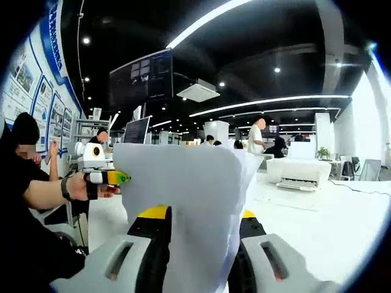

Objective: Organize the stack of printing papers by aligning and flattening the scattered papers on the table

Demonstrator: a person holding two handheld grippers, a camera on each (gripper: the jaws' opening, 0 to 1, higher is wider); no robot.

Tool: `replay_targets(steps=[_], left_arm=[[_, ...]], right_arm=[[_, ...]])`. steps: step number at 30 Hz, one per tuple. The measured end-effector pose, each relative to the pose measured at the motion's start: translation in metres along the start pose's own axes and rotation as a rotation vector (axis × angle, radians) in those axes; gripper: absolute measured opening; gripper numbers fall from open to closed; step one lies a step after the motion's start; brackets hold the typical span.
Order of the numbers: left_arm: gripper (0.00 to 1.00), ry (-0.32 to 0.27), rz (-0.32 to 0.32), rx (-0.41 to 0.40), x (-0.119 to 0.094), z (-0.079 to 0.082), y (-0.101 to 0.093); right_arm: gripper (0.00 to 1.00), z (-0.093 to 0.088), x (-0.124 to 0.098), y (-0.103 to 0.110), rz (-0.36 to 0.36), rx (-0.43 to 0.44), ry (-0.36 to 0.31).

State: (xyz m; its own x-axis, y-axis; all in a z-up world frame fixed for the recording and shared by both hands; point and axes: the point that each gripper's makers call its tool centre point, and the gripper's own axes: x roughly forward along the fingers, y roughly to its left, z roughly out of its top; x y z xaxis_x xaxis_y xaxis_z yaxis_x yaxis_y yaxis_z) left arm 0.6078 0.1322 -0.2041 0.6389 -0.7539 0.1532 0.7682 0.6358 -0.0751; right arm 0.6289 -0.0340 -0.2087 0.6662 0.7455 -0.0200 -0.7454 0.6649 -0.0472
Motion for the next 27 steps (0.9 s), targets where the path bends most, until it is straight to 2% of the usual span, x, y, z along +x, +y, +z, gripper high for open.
replay_targets(steps=[3,5,9,18,22,27], left_arm=[[0.2,0.004,0.006,0.001,-0.002,0.001,0.002],[0.2,0.008,0.006,0.008,-0.003,0.002,0.001],[0.2,0.011,0.0,0.012,0.001,0.0,0.002],[0.2,0.025,-0.004,0.018,0.002,0.002,0.007],[0.18,0.029,-0.001,0.028,0.002,0.001,0.01],[0.16,0.027,-0.003,0.038,0.003,0.0,0.013]], right_arm=[[0.28,0.005,-0.007,-0.009,-0.027,0.013,-0.027],[0.28,0.005,-0.01,-0.013,-0.032,0.053,-0.026],[0.28,0.002,-0.009,-0.014,-0.03,0.08,-0.023],[0.28,0.008,-0.01,-0.015,-0.045,0.055,-0.041],[0.27,0.009,-0.017,-0.018,-0.04,0.087,-0.058],[0.17,0.009,-0.026,-0.013,0.005,0.139,-0.072]])
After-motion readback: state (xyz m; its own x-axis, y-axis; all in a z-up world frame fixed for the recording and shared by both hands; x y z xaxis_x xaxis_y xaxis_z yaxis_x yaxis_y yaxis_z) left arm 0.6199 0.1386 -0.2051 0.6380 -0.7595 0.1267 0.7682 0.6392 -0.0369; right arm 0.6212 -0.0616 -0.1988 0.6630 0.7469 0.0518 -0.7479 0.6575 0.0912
